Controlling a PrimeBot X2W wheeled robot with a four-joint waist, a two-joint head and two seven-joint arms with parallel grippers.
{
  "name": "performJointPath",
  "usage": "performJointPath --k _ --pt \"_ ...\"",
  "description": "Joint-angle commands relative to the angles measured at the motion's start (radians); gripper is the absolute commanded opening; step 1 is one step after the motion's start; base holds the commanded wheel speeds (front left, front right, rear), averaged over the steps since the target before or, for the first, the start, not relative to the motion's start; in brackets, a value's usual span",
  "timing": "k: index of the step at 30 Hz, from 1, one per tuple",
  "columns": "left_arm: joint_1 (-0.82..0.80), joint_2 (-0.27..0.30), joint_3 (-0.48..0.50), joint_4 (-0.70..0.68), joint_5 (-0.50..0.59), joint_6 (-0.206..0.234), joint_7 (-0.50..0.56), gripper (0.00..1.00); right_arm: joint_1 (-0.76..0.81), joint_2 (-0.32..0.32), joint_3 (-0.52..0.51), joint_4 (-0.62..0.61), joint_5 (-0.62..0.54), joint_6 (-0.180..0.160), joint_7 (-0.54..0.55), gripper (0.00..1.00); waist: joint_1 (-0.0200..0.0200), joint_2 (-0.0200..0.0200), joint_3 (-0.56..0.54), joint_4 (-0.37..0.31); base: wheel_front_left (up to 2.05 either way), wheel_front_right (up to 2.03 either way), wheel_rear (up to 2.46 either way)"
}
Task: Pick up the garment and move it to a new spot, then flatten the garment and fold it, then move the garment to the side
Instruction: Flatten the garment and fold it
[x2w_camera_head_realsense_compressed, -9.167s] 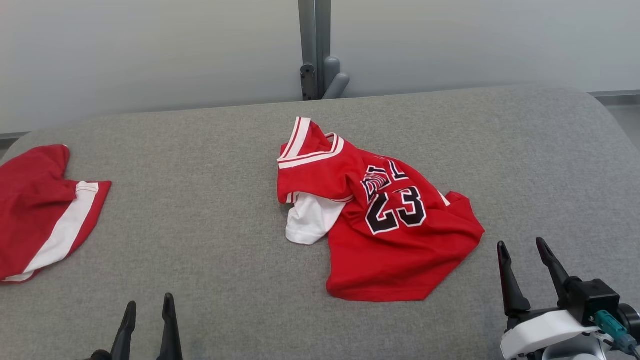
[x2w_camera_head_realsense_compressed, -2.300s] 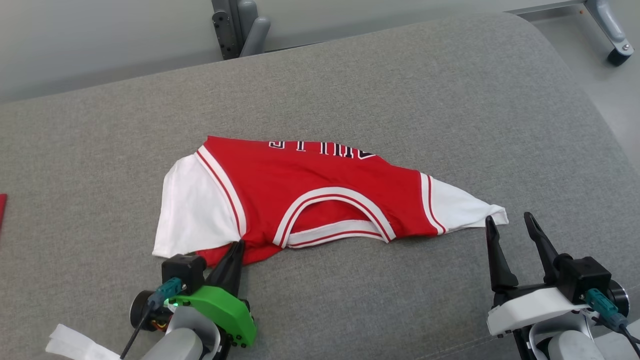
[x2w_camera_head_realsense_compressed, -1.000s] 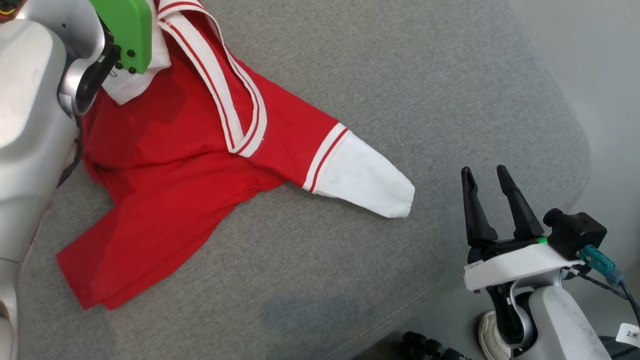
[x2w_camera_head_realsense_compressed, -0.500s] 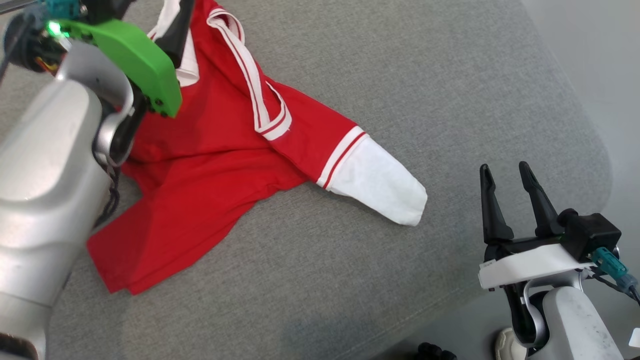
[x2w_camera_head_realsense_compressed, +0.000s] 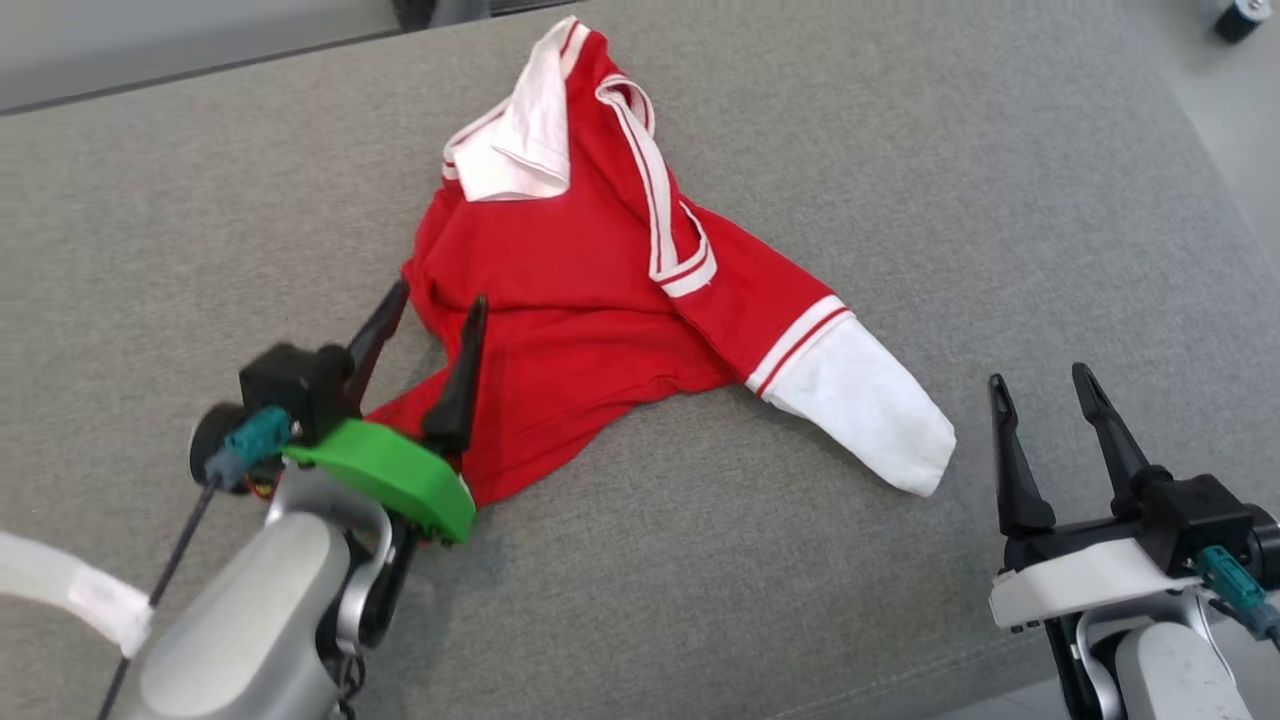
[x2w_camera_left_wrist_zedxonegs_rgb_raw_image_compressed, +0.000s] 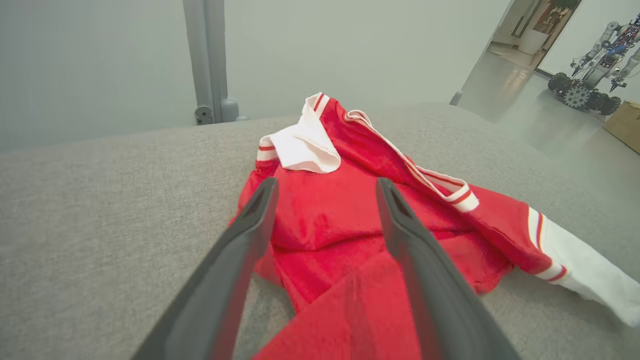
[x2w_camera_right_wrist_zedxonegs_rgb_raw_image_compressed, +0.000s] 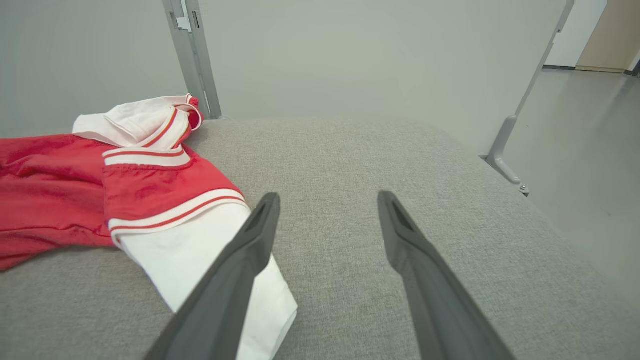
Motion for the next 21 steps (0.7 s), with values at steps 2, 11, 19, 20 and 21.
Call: performJointPath --k 2,11,19,20,21 --pt "0.088 -0.005 0.000 -0.018 -0.003 0.028 -0.031 1.00 0.033 -0.014 -0.005 -0.002 -0.006 -0.001 -0.003 1.00 0.0000 0.0000 -0.101 0.103 0.00 0.00 0.00" --pt "0.347 -0.021 0.038 -0.035 0.037 0.082 -0.080 1.00 0.104 -0.024 -0.030 -0.006 -0.017 -0.001 -0.003 1.00 0.0000 0.0000 -0.175 0.180 0.00 0.00 0.00" --pt "0.536 -0.100 0.182 -0.084 0.191 0.071 -0.079 1.00 0.166 -0.024 -0.042 0.002 -0.028 -0.001 -0.003 1.00 0.0000 0.0000 -0.228 0.228 0.00 0.00 0.00" --pt "0.560 -0.111 0.204 -0.088 0.208 0.065 -0.079 1.00 0.173 -0.024 -0.044 0.003 -0.028 -0.001 -0.003 1.00 0.0000 0.0000 -0.235 0.231 0.00 0.00 0.00" --pt "0.582 -0.119 0.225 -0.091 0.219 0.057 -0.079 1.00 0.180 -0.024 -0.046 0.005 -0.028 -0.001 -0.003 1.00 0.0000 0.0000 -0.243 0.235 0.00 0.00 0.00"
